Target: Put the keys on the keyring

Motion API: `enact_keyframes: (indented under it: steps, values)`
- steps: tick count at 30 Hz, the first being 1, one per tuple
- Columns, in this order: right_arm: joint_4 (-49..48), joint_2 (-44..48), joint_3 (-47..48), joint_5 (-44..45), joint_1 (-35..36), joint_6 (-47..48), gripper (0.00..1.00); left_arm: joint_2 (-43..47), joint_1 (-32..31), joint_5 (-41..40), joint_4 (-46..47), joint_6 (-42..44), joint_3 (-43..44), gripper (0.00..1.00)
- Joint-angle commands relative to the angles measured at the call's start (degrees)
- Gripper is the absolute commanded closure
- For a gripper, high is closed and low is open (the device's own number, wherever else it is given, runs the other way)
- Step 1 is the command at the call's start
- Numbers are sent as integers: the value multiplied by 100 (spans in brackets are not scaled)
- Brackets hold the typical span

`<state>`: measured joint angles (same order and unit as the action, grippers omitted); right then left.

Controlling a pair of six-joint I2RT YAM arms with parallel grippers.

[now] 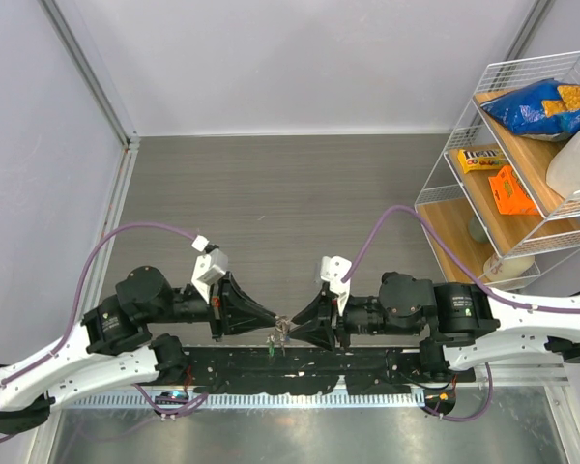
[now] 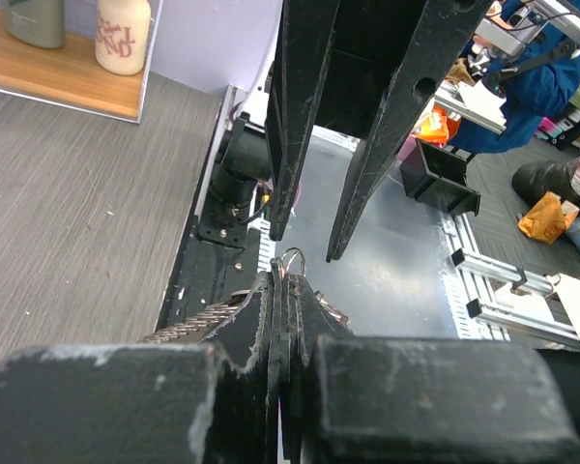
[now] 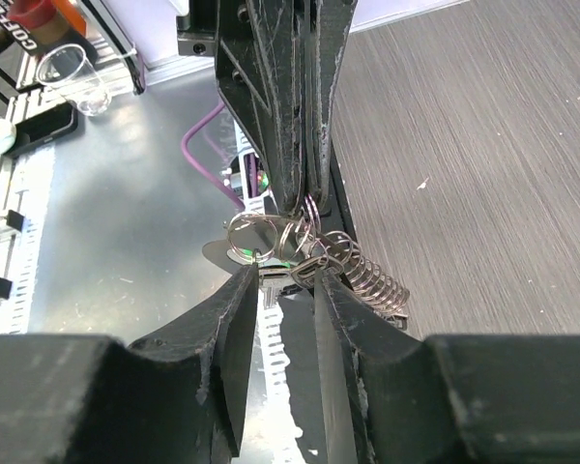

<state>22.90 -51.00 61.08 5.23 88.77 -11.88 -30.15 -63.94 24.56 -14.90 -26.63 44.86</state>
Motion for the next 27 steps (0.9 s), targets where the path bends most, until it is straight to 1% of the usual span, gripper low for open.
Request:
enact_keyframes:
  steps: [1,12,21,27]
  values:
    - [-250,-50,308,91,26,-314,64,71,22,-56,286,18,23,100]
    - [-479,-243,370,162,17,-789,66,220,31,-135,277,9,-39,100]
    - [-488,-428,422,188,-27,-930,69,317,31,-179,268,-9,-56,100]
    - [-584,-437,405,373,-53,-1018,72,352,31,-153,294,-44,-74,100]
